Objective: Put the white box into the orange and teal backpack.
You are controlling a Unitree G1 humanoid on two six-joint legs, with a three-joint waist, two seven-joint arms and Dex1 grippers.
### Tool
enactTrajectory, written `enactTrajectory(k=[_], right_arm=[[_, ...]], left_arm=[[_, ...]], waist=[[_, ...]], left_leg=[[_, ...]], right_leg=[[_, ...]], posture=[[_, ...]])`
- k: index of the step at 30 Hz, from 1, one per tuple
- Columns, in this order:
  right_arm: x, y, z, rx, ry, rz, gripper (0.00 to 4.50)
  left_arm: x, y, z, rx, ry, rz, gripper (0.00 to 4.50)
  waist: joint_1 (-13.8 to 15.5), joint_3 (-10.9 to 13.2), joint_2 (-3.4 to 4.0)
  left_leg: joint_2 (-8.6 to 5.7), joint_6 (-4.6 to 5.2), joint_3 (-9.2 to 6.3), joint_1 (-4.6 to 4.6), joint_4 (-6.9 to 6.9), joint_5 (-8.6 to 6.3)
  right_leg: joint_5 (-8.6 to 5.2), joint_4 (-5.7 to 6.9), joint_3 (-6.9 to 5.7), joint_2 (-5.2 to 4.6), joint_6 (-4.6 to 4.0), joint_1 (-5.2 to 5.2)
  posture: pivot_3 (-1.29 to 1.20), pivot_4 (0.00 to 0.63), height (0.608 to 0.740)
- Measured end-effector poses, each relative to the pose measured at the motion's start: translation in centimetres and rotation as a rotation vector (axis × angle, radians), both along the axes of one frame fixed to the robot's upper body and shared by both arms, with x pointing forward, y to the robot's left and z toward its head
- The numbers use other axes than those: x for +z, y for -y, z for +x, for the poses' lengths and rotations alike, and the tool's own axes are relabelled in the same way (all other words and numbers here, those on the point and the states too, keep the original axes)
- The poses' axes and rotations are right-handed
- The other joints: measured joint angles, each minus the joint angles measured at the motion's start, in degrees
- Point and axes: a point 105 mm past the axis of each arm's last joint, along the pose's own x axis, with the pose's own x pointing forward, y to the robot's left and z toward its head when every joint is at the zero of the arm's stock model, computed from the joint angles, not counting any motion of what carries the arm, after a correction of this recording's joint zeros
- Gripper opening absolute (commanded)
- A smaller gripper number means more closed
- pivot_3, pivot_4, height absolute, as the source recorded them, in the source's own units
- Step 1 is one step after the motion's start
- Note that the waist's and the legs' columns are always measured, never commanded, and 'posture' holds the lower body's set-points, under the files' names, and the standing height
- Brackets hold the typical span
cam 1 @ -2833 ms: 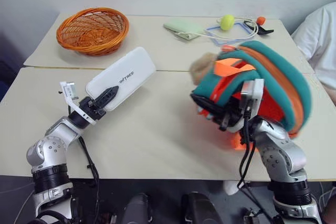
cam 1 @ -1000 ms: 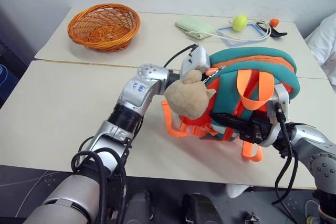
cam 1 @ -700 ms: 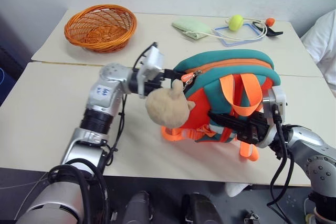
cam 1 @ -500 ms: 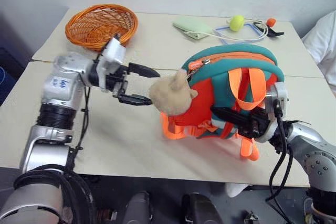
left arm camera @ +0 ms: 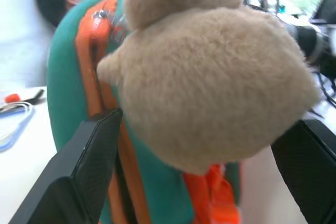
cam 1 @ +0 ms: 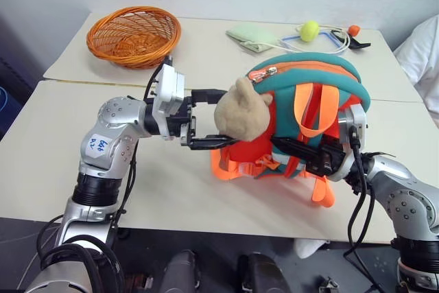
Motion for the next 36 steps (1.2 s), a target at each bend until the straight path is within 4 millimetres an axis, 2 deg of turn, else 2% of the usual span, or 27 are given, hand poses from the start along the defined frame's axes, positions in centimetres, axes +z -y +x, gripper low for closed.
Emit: enactTrajectory(k=[3,4,6,9,14,19,25,27,36], right_arm=[[0.0,0.0,0.0,0.0,0.0,-0.001,0.0],[0.0,0.0,0.0,0.001,0.0,-0.001,0.0],[-0.2,0.0,-0.1,-0.001,-0.007,-0.002,0.0],[-0.4,0.0,-0.3,-0.002,-0.011,-0.005,0.0],[-0.8,-0.1,-0.7,-0.003,-0.022,-0.008,0.0],[-0.8,-0.1,-0.7,-0.012,-0.025,-0.006,0.0],[-0.8,-0.1,-0.5,-0.028,-0.023,0.005,0.0],[-0.8,-0.1,-0.5,-0.033,-0.025,0.005,0.0],[-1.9,0.2,-0.7,-0.072,-0.049,0.016,0.0]], left_arm=[[0.4,0.1,0.1,0.013,-0.024,-0.044,4.39],[0.6,0.1,-0.1,0.005,-0.029,-0.056,4.21],[1.3,0.1,-0.6,-0.017,-0.021,-0.081,3.82],[2.1,-0.7,-0.7,-0.011,-0.018,-0.125,2.94],[2.0,-2.6,-0.5,0.039,-0.027,-0.111,1.51],[1.4,-3.5,0.5,0.093,-0.051,-0.09,0.65],[-2.7,-5.9,5.2,0.359,-0.154,0.03,0.65],[-4.3,-6.1,5.9,0.392,-0.195,0.073,0.65],[-11.1,-5.7,4.0,0.323,-0.28,0.23,0.65]], waist=[[0.0,0.0,0.0],[0.1,0.0,0.0],[0.1,0.0,0.0],[0.1,0.0,0.0],[0.1,0.0,0.0],[0.1,0.0,0.0],[0.1,0.0,0.01],[0.1,0.0,0.01],[0.3,0.0,0.03]], left_leg=[[0.03,-0.03,-0.01,-0.01,-0.03,0.02],[0.03,-0.03,-0.01,-0.01,-0.03,0.02],[0.02,-0.03,-0.01,-0.01,-0.02,0.02],[0.01,-0.03,-0.02,0.0,-0.01,0.02],[0.01,-0.04,-0.01,0.02,-0.02,0.01],[0.01,-0.04,0.0,0.05,-0.02,0.01],[0.01,-0.05,0.04,0.06,-0.03,0.01],[0.01,-0.04,0.04,0.05,-0.03,0.01],[-0.01,-0.02,0.02,0.07,-0.04,-0.02]], right_leg=[[0.0,0.06,-0.02,0.04,0.0,-0.01],[0.0,0.06,-0.02,0.04,0.0,0.0],[0.0,0.04,-0.02,0.03,0.0,0.02],[0.0,-0.01,-0.02,0.01,0.0,0.03],[0.0,-0.01,-0.02,0.03,0.0,0.02],[0.0,-0.05,0.0,0.02,0.0,0.02],[0.0,-0.03,0.01,0.03,0.0,-0.01],[0.0,-0.01,0.01,0.03,0.0,-0.01],[0.0,-0.05,0.01,-0.06,-0.01,0.01]], posture=[[0.0,0.15,0.74],[0.0,0.15,0.74],[0.0,0.15,0.74],[0.0,0.15,0.74],[0.0,0.15,0.74],[0.0,0.15,0.74],[0.0,0.15,0.74],[0.0,0.15,0.74],[0.0,0.15,0.74]])
